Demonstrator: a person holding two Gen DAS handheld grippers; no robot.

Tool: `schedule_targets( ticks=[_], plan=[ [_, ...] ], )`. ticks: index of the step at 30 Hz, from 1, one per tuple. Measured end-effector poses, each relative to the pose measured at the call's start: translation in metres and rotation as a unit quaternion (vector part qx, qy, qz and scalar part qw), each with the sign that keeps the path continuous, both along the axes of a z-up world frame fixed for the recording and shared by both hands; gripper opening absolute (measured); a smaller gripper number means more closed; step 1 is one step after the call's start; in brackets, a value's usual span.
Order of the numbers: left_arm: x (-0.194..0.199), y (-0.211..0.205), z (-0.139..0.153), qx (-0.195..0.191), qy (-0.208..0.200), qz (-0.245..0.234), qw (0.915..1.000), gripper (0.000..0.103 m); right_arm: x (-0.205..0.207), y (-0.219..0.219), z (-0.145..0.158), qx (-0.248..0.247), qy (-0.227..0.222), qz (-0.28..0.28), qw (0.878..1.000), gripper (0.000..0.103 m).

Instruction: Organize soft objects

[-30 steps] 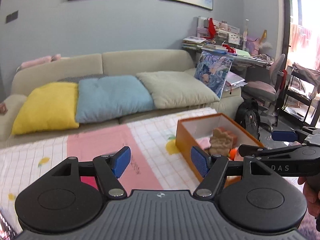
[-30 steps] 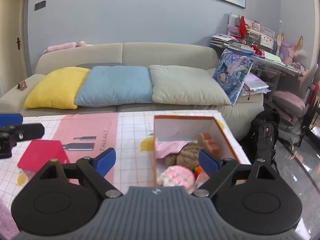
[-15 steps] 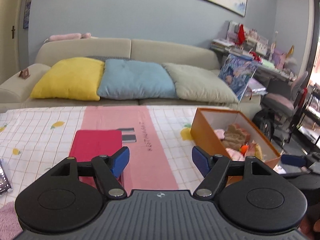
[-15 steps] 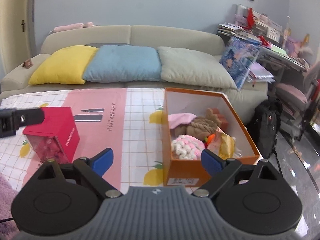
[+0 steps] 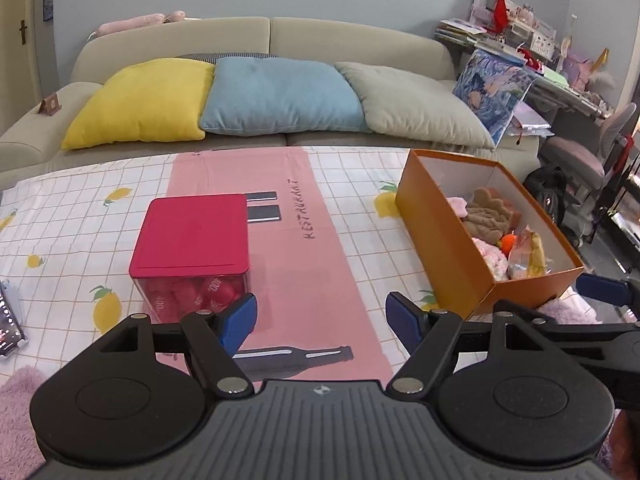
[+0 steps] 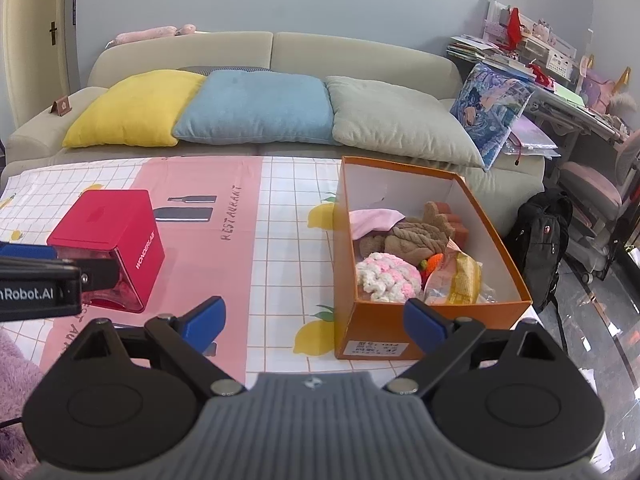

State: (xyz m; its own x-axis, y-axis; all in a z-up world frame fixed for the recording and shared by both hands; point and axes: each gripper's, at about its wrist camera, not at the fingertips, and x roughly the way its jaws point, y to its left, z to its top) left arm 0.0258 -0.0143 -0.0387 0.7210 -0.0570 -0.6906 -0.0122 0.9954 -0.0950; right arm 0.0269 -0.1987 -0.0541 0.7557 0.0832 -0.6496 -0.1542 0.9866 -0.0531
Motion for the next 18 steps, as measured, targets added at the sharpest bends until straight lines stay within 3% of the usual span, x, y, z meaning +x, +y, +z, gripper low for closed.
schedule_targets(
  ticks=[18],
  plan=[
    [0.0026, -0.0055, 0.0041, 0.014, -0.005, -0.008, 0.9999, 0.083, 0.0003, -0.0037, 0.0029, 0.011, -0.008, 0.002, 1.0, 0.093]
  ],
)
